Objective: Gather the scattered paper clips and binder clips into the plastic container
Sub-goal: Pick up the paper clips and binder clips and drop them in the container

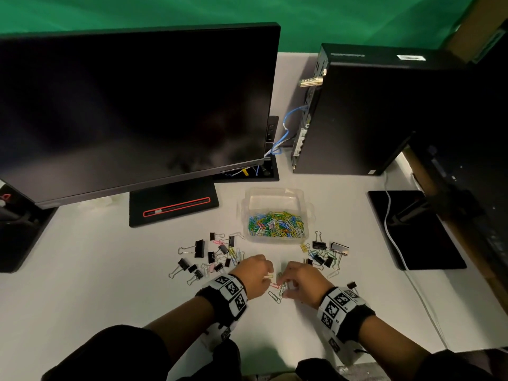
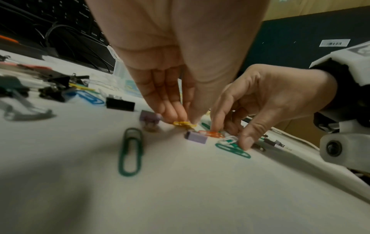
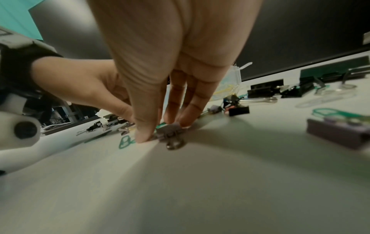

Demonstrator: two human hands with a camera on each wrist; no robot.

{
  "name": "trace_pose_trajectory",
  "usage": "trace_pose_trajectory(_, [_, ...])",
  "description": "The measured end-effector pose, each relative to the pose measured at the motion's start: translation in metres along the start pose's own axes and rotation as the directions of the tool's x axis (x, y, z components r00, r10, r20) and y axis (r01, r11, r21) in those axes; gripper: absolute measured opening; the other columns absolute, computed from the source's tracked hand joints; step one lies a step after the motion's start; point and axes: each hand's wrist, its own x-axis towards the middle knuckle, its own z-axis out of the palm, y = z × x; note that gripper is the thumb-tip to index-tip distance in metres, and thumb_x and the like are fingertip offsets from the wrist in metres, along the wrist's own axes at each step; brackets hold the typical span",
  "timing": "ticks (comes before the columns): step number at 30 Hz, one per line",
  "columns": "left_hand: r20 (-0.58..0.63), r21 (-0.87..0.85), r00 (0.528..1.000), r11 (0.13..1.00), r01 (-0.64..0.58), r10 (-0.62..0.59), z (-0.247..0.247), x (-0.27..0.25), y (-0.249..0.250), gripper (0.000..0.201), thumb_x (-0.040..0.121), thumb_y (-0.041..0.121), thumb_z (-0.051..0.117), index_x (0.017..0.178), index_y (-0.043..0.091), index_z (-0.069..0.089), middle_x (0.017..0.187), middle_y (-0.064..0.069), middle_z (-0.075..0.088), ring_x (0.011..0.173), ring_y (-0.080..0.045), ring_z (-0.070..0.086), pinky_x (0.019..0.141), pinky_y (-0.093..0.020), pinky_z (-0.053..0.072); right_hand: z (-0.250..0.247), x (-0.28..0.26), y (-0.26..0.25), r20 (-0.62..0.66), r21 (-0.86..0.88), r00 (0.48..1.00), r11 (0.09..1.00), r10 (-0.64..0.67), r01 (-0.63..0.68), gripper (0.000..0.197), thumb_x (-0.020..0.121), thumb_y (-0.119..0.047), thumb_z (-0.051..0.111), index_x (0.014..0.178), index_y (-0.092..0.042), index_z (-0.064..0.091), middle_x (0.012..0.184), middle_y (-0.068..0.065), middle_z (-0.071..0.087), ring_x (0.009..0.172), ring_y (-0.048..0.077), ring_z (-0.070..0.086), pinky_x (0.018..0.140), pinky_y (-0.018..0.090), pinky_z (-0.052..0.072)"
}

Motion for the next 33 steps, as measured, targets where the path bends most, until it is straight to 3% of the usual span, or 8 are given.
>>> trace_pose_trajectory(3, [0.048, 0.048, 0.998, 0.998, -0.046, 0.043, 0.007, -0.006, 0.006, 0.054, 0.079, 0.034, 0.065, 0.127, 0.012, 0.049, 0.123, -0.009, 0.047, 0.115, -0.024, 0.049, 0.098, -0.03, 0.039, 0.001, -0.004, 0.0, -0.029, -0.042, 1.0, 0.999, 0.003, -0.004, 0.019, 0.08, -0.015, 0.065, 0.098, -0.013, 0.07, 0.1, 0.011, 0.063, 0.085, 0.022, 0.059, 0.071, 0.018, 0.034])
trace_pose_trajectory(6, [0.077, 0.119, 0.994, 0.989, -0.087, 0.078, 0.011, -0.007, 0.01, 0.063, 0.074, 0.034, 0.073, 0.127, 0.011, 0.046, 0.124, -0.01, 0.044, 0.116, -0.024, 0.044, 0.099, -0.03, 0.036, 0.0, -0.007, 0.0, -0.032, -0.071, 0.999, 0.997, 0.024, -0.026, 0.016, 0.082, -0.013, 0.06, 0.095, -0.014, 0.069, 0.098, 0.009, 0.065, 0.088, 0.023, 0.061, 0.072, 0.02, 0.037])
trace_pose_trajectory(14, [0.114, 0.001, 0.993, 1.0, -0.024, 0.024, 0.006, -0.004, 0.012, 0.028, 0.086, 0.018, 0.062, 0.111, 0.006, 0.059, 0.118, -0.014, 0.055, 0.11, -0.028, 0.053, 0.088, -0.03, 0.038, -0.004, -0.006, -0.001, -0.045, -0.029, 0.998, 0.998, 0.052, -0.053, 0.011, 0.077, -0.011, 0.061, 0.085, -0.011, 0.069, 0.092, 0.007, 0.066, 0.072, 0.009, 0.05, 0.066, 0.016, 0.037])
trace_pose_trajectory(19, [0.104, 0.014, 0.994, 1.0, -0.019, 0.018, 0.009, -0.005, 0.013, 0.023, 0.09, 0.015, 0.056, 0.109, 0.004, 0.061, 0.119, -0.015, 0.054, 0.111, -0.029, 0.052, 0.092, -0.032, 0.038, -0.005, -0.007, 0.003, -0.078, 0.02, 0.995, 0.998, 0.061, -0.059, 0.008, 0.072, -0.011, 0.064, 0.076, -0.014, 0.07, 0.076, -0.006, 0.052, 0.059, -0.001, 0.044, 0.057, 0.003, 0.031])
trace_pose_trajectory(23, [0.089, 0.077, 0.995, 0.995, -0.058, 0.051, 0.013, -0.005, 0.013, 0.023, 0.092, 0.013, 0.051, 0.11, 0.003, 0.059, 0.12, -0.016, 0.053, 0.113, -0.03, 0.05, 0.095, -0.033, 0.038, -0.02, -0.006, 0.012, -0.133, 0.074, 0.983, 0.99, 0.128, -0.119, 0.011, 0.07, -0.012, 0.065, 0.068, -0.022, 0.065, 0.065, -0.015, 0.051, 0.064, 0.004, 0.051, 0.062, 0.007, 0.036])
trace_pose_trajectory(26, [0.095, 0.123, 0.994, 0.99, -0.073, 0.061, 0.014, -0.005, 0.014, 0.023, 0.092, 0.012, 0.048, 0.11, 0.001, 0.057, 0.119, -0.018, 0.053, 0.112, -0.032, 0.05, 0.097, -0.036, 0.04, -0.027, -0.005, 0.015, -0.09, 0.019, 0.986, 0.99, 0.14, -0.139, 0.01, 0.072, -0.013, 0.066, 0.08, -0.019, 0.069, 0.071, -0.012, 0.057, 0.07, 0.006, 0.053, 0.062, 0.009, 0.036])
trace_pose_trajectory(30, [0.117, 0.157, 0.99, 0.983, -0.098, 0.08, 0.013, -0.004, 0.013, 0.022, 0.092, 0.009, 0.046, 0.108, 0.0, 0.056, 0.115, -0.019, 0.055, 0.109, -0.033, 0.052, 0.095, -0.04, 0.043, -0.021, -0.004, 0.008, 0.023, -0.037, 0.994, 0.993, 0.11, -0.109, 0.054, 0.063, -0.028, 0.078, 0.112, -0.019, 0.058, 0.094, -0.005, 0.049, 0.085, 0.011, 0.049, 0.076, 0.021, 0.042])
trace_pose_trajectory(33, [0.108, 0.15, 0.99, 0.983, -0.104, 0.088, 0.005, -0.004, 0.011, 0.022, 0.093, 0.01, 0.045, 0.109, 0.0, 0.056, 0.116, -0.019, 0.057, 0.11, -0.032, 0.052, 0.095, -0.039, 0.041, -0.011, -0.004, 0.004, 0.112, -0.097, 0.991, 0.994, 0.068, -0.058, 0.072, 0.056, -0.025, 0.078, 0.121, -0.023, 0.049, 0.104, -0.002, 0.041, 0.093, 0.017, 0.047, 0.082, 0.029, 0.046])
